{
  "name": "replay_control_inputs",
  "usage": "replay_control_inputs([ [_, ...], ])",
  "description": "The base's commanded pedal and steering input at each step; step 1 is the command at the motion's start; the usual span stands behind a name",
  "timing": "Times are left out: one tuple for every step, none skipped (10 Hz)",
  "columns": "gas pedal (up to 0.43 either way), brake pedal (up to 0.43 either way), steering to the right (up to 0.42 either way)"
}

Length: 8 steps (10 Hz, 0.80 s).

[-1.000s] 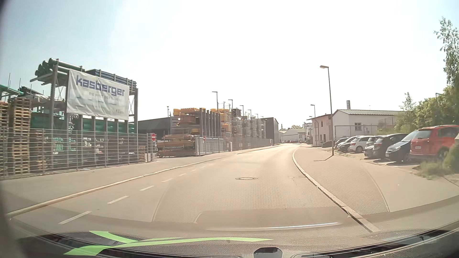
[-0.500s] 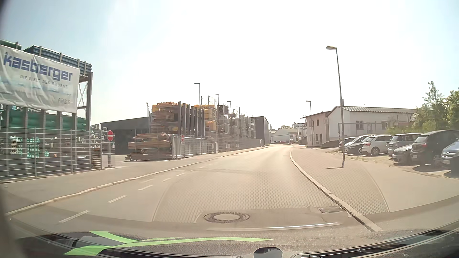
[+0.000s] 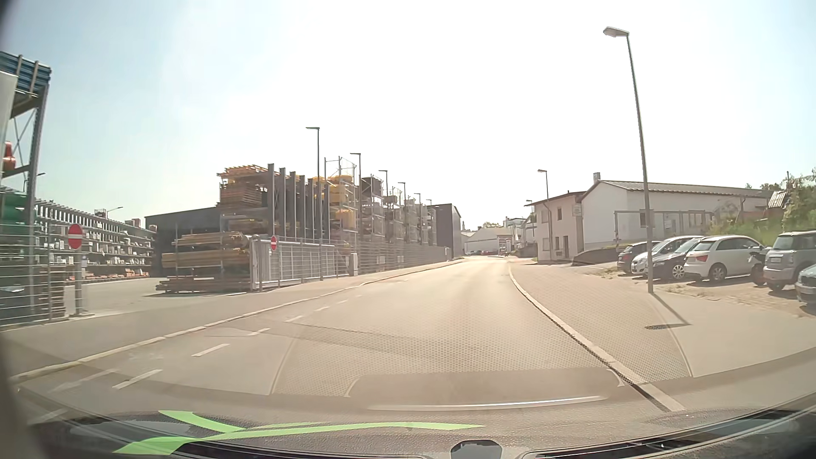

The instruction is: Follow the waypoints while adhering to traffic rules and regulations

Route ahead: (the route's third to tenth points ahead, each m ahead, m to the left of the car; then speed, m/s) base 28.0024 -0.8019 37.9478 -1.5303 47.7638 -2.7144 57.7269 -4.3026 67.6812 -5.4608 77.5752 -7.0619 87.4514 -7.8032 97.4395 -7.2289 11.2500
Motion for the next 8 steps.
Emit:
replay_control_inputs([
  [0.039,0.000,0.025],
  [0.047,0.000,0.025],
  [0.047,0.000,0.024],
  [0.047,0.000,0.024],
  [0.067,0.000,0.024],
  [0.067,0.000,0.023],
  [0.098,0.000,0.022],
  [0.110,0.000,0.020],
])
